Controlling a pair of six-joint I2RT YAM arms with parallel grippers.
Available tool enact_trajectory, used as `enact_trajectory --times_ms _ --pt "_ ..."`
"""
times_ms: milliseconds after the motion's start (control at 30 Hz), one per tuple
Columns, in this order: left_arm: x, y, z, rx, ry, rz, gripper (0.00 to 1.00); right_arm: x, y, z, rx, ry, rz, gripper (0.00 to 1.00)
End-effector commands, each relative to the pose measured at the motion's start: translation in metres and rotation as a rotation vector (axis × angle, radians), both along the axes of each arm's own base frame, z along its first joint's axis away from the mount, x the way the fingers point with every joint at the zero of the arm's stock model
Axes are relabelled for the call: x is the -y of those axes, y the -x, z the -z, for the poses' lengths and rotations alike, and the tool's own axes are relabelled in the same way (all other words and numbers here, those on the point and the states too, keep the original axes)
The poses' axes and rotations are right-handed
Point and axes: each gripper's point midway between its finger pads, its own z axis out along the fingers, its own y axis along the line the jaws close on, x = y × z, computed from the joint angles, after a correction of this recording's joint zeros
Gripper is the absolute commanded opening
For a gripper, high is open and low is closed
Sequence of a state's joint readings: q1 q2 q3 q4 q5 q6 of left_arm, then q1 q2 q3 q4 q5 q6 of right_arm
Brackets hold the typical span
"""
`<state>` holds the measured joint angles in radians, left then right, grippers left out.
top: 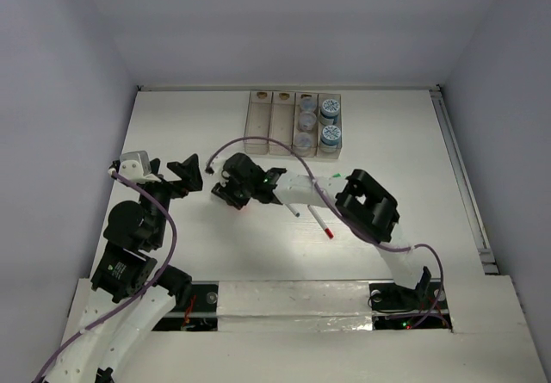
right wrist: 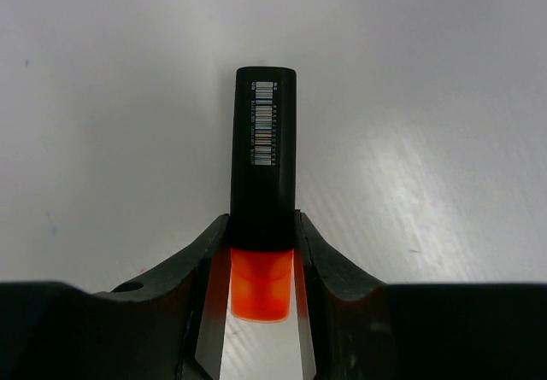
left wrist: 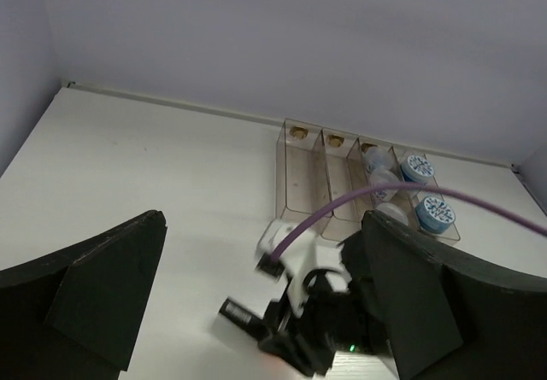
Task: Sort the stationery into containers
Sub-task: Pick up the stationery from the center of the board, then place the stationery in the storage box.
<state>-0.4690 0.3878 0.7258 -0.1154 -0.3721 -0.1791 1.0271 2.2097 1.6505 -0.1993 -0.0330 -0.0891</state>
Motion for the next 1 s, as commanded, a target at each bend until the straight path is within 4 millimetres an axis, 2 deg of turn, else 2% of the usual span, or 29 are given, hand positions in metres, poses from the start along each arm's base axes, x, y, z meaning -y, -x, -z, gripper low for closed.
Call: enact_trajectory --times_ms 0,33,67,133,167,200,233,267,300,333,400,433,467,500,600,700,733,833,867,933,967 --pt "0.002 0.001 -0.01 0.043 0.024 0.012 0.99 0.018 -0.081 -0.118 0.173 -0.28 0.242 0.14" --pt "0.003 0.0 -0.01 0.042 0.023 0.017 0.99 0.027 -0.093 -0.134 0.16 -0.33 0.315 0.14" --pt "0.005 0.0 -0.01 0.041 0.023 0.026 0.99 0.048 -0.118 -0.142 0.176 -0.343 0.397 0.14" --pt "0.006 0.0 -0.009 0.039 0.02 0.032 0.99 0.072 -0.146 -0.154 0.204 -0.369 0.525 0.14" --pt "0.007 0.0 -0.009 0.039 0.02 0.038 0.99 0.082 -0.157 -0.153 0.207 -0.373 0.572 0.14" --pt "0.008 0.0 -0.009 0.04 0.021 0.042 0.99 0.1 -0.177 -0.157 0.223 -0.379 0.637 0.14" --pt "0.007 0.0 -0.01 0.043 0.022 0.04 0.99 0.106 -0.185 -0.156 0.219 -0.388 0.672 0.13" --pt "0.007 0.001 -0.01 0.043 0.022 0.042 0.99 0.112 -0.195 -0.145 0.213 -0.372 0.705 0.14" --pt "0.007 0.001 -0.01 0.044 0.023 0.043 0.99 0.127 -0.207 -0.141 0.217 -0.356 0.753 0.14" --pt "0.007 0.001 -0.011 0.047 0.024 0.043 0.99 0.129 -0.216 -0.148 0.222 -0.372 0.777 0.14" --pt "0.007 0.002 -0.011 0.049 0.024 0.045 0.99 0.139 -0.228 -0.139 0.224 -0.353 0.817 0.15" --pt "0.008 0.002 -0.011 0.049 0.024 0.046 0.99 0.144 -0.238 -0.146 0.23 -0.368 0.823 0.15" --pt "0.008 0.002 -0.011 0.049 0.024 0.049 0.99 0.142 -0.239 -0.145 0.221 -0.368 0.823 0.16" --pt "0.008 0.002 -0.011 0.049 0.024 0.049 0.99 0.148 -0.246 -0.136 0.216 -0.353 0.837 0.16" --pt "0.009 0.002 -0.012 0.052 0.025 0.054 0.99 0.156 -0.254 -0.136 0.226 -0.338 0.875 0.18" --pt "0.01 0.002 -0.012 0.051 0.023 0.06 0.99 0.162 -0.257 -0.123 0.193 -0.325 0.905 0.28" --pt "0.01 0.002 -0.012 0.052 0.024 0.06 0.99 0.163 -0.257 -0.119 0.184 -0.322 0.918 0.38" --pt "0.01 0.002 -0.012 0.052 0.024 0.06 0.99 0.17 -0.259 -0.117 0.177 -0.32 0.942 0.55" --pt "0.01 0.001 -0.012 0.05 0.023 0.06 0.99 0.17 -0.259 -0.12 0.179 -0.325 0.946 0.67" --pt "0.01 0.001 -0.012 0.051 0.023 0.06 0.99 0.171 -0.258 -0.126 0.187 -0.336 0.942 0.81" --pt "0.01 0.001 -0.012 0.05 0.023 0.06 0.99 0.172 -0.256 -0.137 0.2 -0.345 0.936 0.82"
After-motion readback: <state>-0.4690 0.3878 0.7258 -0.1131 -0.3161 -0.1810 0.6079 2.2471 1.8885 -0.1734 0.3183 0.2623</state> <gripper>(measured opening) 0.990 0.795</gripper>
